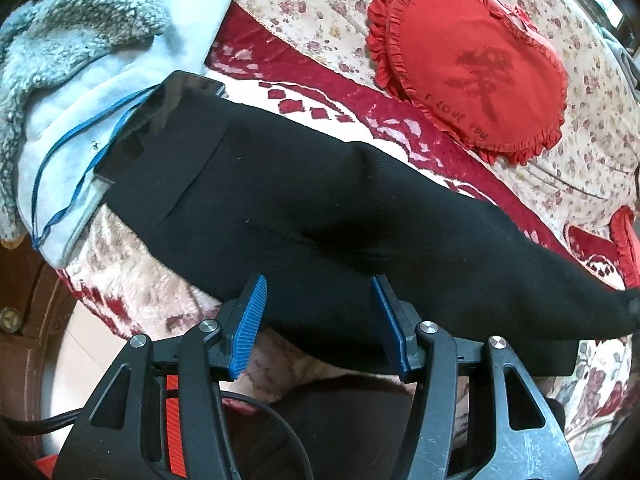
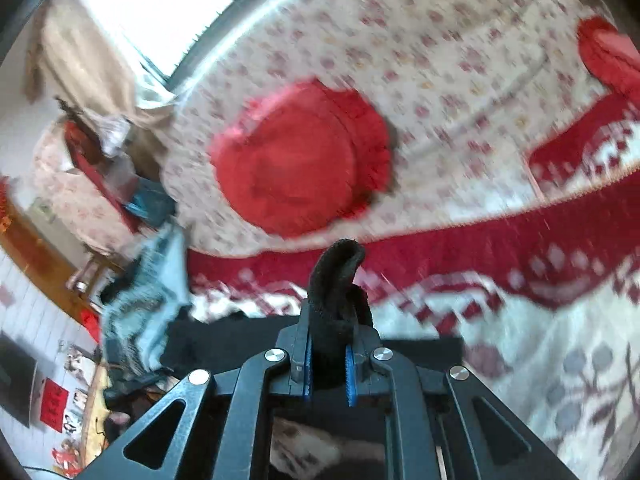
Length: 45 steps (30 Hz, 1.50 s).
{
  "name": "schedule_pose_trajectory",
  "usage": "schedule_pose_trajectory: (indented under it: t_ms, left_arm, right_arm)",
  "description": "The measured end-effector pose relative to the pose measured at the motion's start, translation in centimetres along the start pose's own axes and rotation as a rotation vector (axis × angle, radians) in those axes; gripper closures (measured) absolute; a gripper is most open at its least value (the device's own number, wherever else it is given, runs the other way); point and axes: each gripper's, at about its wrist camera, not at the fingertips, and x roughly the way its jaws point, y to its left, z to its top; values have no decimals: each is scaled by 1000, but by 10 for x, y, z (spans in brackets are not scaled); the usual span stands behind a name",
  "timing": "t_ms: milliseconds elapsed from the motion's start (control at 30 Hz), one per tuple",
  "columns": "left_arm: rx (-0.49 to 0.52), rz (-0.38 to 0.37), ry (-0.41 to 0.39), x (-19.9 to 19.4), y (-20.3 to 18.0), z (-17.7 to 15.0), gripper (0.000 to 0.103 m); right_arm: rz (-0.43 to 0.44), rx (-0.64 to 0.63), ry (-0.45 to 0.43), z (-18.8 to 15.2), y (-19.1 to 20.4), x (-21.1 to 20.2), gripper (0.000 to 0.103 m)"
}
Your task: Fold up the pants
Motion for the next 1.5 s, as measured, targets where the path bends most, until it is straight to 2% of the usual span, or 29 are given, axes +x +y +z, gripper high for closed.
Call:
schedule_pose_trajectory:
  t_ms: [67,100,167,233,300,433,500,633,700,800,1000,1067,1167,1233,1300,1367,1500]
  left_arm:
    - [5,7,-3,-3,2,-2,50]
    - [8,11,-2,-4,3,-3,50]
    - [11,23,-6,-7,6,-4,50]
    - [8,38,-9,-9,10,-5,50]
    - [-2,45,-4,-7,14,-5,50]
    - [-20,44,15,-1,18,-14,50]
    - [-14,41,28,2,18,-19,50]
    - [-7,46,29,1,23,-24,50]
    - [-38,31,23,-1,32,-21,50]
    - [-91,16,6,-4,46,-14,50]
    - [-160,-4,12,8,61,1,46]
    - [-156,-6,15,11,58,5,46]
    - [-138,-14,14,15,50,10,46]
    - [-128,-20,11,14,46,12,46]
    - [-117,-23,1,9,44,12,46]
    - [-108,-26,-9,3,43,12,46]
    - [-108,-18,-25,-6,47,11,46]
  right_arm:
    - [-75,118,71,-12,-32,23,90]
    - [-143,200,74,-18,-52,31,85]
    - [-272,256,82,-26,-74,36,84]
    - [-272,250,41,-30,-75,28,75]
    - [-204,204,33,-30,-63,22,68]
    - [-110,-42,114,-35,-1,37,66]
    - [-29,-198,192,-47,44,62,66]
    - [71,-436,300,-79,113,113,66]
    - [61,-562,350,-99,139,141,66]
    - [-4,-756,377,-118,169,177,66]
    - [-89,-987,395,-141,188,218,66]
    - [-95,-1032,347,-142,187,220,66]
    - [-61,-953,344,-128,183,222,68]
    - [-11,-854,354,-115,178,224,86]
    - [84,-704,386,-101,173,225,94]
    - [152,-623,394,-95,173,220,97]
    - [206,-625,414,-109,185,194,97]
